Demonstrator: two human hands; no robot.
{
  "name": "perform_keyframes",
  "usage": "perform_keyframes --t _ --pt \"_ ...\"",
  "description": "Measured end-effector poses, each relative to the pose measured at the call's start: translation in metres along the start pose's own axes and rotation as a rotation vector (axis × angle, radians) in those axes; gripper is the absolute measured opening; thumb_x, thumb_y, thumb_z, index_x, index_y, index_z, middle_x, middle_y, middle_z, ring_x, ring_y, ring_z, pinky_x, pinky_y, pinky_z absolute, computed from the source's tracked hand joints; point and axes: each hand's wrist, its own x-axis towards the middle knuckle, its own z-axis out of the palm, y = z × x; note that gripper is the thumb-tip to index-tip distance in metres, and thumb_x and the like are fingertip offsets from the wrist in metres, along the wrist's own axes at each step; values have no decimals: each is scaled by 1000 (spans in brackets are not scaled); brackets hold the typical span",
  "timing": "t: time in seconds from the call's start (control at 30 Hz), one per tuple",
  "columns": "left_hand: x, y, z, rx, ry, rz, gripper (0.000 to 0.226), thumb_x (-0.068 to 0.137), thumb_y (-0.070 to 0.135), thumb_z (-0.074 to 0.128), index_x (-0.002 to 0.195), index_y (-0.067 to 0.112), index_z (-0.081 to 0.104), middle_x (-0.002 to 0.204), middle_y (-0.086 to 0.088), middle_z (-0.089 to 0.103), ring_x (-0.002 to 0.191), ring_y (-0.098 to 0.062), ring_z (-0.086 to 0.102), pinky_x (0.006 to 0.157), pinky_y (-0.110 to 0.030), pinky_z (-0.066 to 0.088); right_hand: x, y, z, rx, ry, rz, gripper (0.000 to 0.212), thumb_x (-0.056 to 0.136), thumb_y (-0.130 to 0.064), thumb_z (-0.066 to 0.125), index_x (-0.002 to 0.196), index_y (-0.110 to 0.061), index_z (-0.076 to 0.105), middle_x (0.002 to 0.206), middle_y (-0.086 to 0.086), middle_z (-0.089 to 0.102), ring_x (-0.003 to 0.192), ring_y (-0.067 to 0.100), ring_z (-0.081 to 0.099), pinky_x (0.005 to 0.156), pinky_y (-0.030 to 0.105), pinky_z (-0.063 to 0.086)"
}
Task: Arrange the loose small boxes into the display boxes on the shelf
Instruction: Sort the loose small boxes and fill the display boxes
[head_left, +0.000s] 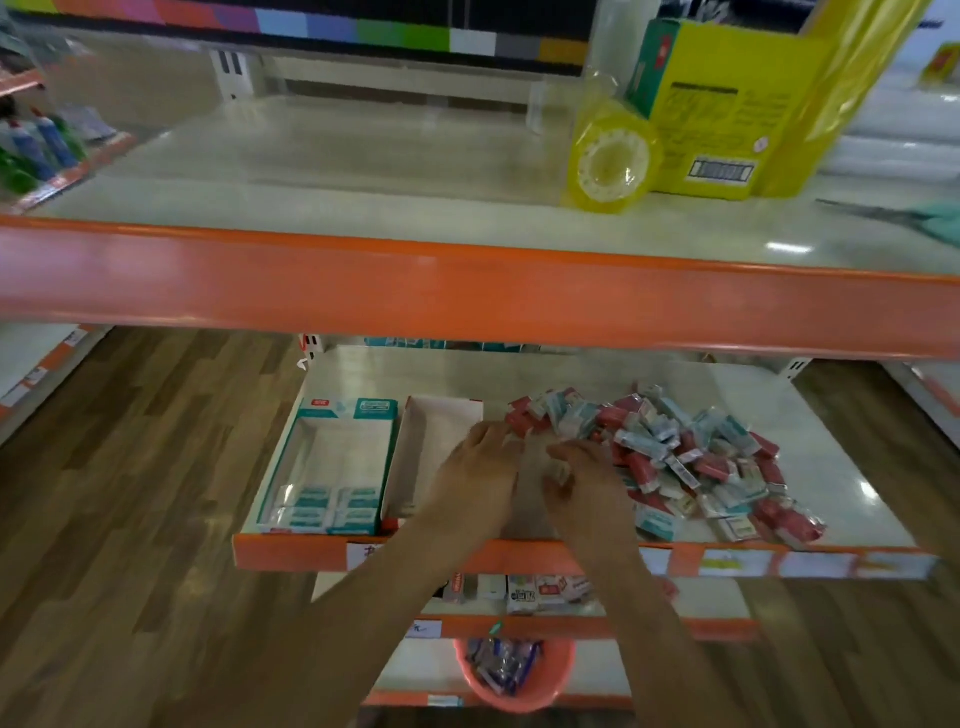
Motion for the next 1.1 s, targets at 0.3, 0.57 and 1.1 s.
perform_keyframes --t 0.3,0.57,1.1 --pt "45 16 28 220 -229 -80 71 86 11 58 145 9 19 147 -10 26 135 -32 24 110 -39 28 -16 24 1 -32 -12 41 25 80 -25 70 105 -25 69 152 0 36 77 19 68 56 25 47" --pt "16 37 31 285 -211 -127 29 90 6 48 118 5 55 126 -14 42 115 -32 40 100 -39 38 -17 27 5 76 63 103 26 75 -22 76 99 -21 66 139 -2 44 96 17 64 68 22 51" --pt "-25 45 46 -190 -3 -303 52 91 12 55 138 21 35 128 -5 43 105 -13 51 87 -19 43 -17 35 8 66 8 31 36 81 -25 71 115 -22 61 113 -3 63 99 16 61 80 23 43"
